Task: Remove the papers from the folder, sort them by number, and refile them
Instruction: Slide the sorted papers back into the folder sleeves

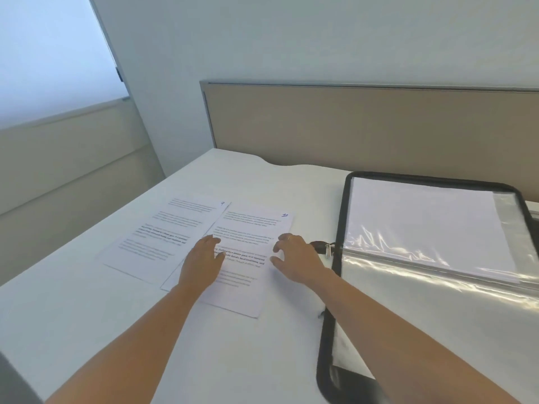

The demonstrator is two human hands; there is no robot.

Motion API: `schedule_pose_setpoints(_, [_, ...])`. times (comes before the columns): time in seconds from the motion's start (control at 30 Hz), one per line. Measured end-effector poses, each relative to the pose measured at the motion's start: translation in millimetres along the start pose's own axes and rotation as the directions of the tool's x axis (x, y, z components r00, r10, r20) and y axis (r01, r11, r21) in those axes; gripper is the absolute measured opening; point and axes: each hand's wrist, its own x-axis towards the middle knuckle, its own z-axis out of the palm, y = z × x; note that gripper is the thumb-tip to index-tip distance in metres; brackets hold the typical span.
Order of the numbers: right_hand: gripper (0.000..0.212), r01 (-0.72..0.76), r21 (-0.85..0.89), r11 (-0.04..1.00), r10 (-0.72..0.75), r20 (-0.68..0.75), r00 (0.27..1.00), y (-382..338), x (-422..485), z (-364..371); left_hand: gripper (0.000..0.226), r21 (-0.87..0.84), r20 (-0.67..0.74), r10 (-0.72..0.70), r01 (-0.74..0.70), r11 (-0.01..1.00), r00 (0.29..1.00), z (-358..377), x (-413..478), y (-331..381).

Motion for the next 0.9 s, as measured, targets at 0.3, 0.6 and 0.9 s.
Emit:
schedule_pose_setpoints(0.3, [0.044, 0.107, 0.091, 0.990, -0.111, 0.049, 0.993, -65.3, 47.7, 31.3, 0.065, 0.113, 0.090, -0.208, 0.197, 0.974, 0.974, -26.0, 30.5, -85.6])
schedule_pose_setpoints(0.6, [0.058, 0.098, -0.036, 0.995, -0.093, 0.118, 0.989, -71.7, 62.8, 56.4, 0.060, 0.241, 0.098, -0.240, 0.211, 0.947, 0.966, -28.8, 35.3, -101.7])
schedule_pose_setpoints(0.9, [0.058, 0.094, -0.022, 0.995, -0.092, 0.105, 0.990, -73.3, 65.0, 59.4, 0.047, 0.479, -0.081, 0.097, -0.046, 0.876, 0.992, -29.3, 41.1, -98.5])
